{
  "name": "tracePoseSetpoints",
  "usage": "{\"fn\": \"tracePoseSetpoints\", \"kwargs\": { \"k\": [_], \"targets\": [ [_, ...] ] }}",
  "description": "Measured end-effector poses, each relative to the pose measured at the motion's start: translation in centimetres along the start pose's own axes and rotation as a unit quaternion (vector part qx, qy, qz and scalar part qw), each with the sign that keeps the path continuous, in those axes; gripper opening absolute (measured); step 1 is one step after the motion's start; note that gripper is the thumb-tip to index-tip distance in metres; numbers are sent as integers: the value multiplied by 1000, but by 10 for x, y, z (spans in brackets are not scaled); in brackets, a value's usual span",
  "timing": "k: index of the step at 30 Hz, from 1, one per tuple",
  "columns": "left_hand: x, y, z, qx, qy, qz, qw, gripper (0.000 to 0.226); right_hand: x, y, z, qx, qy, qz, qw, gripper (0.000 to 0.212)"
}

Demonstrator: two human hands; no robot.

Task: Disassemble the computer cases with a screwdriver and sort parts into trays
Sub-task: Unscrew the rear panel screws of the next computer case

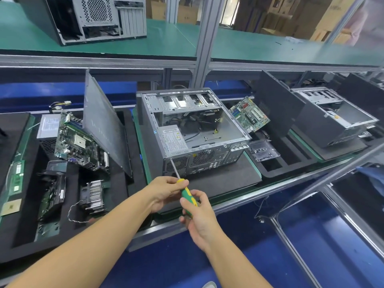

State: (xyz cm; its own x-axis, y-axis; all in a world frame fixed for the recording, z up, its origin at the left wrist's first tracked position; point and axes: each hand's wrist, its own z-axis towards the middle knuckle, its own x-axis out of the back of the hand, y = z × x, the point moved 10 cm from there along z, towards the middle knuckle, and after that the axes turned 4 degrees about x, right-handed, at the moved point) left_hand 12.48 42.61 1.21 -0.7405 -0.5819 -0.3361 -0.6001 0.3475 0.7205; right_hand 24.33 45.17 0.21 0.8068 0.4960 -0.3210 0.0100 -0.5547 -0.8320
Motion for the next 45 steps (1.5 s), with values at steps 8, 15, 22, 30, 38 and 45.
{"fn": "tracePoseSetpoints", "kwargs": {
  "k": [8, 15, 22, 30, 38, 45],
  "targets": [
    [-4, 8, -4, 19, -69, -87, 994, 30, -9, 11, -12, -156, -38, 84, 983, 43],
    [-2, 7, -1, 20, -30, 26, 999, 19, 3, -2, -3, -50, -9, 31, 998, 20],
    [9, 7, 3, 20, -11, -60, 998, 21, -2, 10, -10, -149, -11, 101, 984, 39],
    [-13, 3, -5, 40, -59, -22, 997, 10, 3, -3, -6, -55, -10, 58, 997, 17],
    [-1, 2, 0, -3, 11, -73, 997, 21, 1, 12, -11, -129, 10, 121, 984, 42],
    [-14, 4, -4, 6, -18, -50, 999, 5, 5, -1, -11, -67, 29, 100, 992, 18]
  ]
}}
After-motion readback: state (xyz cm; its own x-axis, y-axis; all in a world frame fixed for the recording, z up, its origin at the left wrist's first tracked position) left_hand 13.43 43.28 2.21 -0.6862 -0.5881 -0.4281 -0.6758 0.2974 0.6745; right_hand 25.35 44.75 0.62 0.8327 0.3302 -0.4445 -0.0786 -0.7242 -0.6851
